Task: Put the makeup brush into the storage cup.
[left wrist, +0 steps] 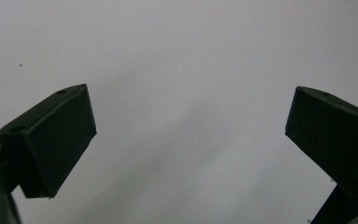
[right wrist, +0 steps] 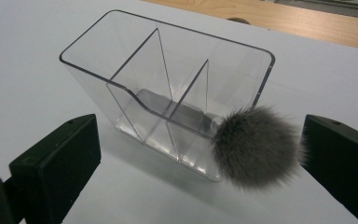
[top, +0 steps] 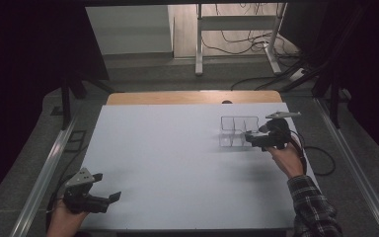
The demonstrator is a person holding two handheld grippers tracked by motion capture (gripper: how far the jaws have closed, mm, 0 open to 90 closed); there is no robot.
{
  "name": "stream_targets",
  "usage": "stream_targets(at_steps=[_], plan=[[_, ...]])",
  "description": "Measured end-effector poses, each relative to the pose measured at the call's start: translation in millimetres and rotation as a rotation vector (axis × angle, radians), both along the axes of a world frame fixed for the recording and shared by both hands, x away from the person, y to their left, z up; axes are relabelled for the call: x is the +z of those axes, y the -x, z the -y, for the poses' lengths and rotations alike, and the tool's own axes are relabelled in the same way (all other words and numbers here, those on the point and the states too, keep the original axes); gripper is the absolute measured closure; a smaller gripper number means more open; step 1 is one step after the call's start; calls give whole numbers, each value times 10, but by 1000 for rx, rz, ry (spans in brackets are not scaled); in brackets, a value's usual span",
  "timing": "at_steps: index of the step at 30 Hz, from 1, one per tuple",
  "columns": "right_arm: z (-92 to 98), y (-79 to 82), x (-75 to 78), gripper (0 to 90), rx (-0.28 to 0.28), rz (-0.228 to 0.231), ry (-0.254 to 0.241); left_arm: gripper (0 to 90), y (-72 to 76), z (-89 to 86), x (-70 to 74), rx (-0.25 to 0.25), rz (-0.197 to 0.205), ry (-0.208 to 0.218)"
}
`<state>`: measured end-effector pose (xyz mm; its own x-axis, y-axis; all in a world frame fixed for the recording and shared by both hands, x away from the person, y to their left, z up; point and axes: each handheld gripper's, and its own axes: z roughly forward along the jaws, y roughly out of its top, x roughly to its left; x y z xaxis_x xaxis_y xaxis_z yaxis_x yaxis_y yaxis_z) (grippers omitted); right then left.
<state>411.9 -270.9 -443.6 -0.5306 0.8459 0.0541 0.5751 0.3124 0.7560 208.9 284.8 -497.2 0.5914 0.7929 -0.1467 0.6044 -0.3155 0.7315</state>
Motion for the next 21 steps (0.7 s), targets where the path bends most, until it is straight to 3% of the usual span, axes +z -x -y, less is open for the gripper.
stream_targets(at_steps=[21], plan=[[49,177,19,0,15,-27,-5,20,-1,-1,0,-1,0,3]])
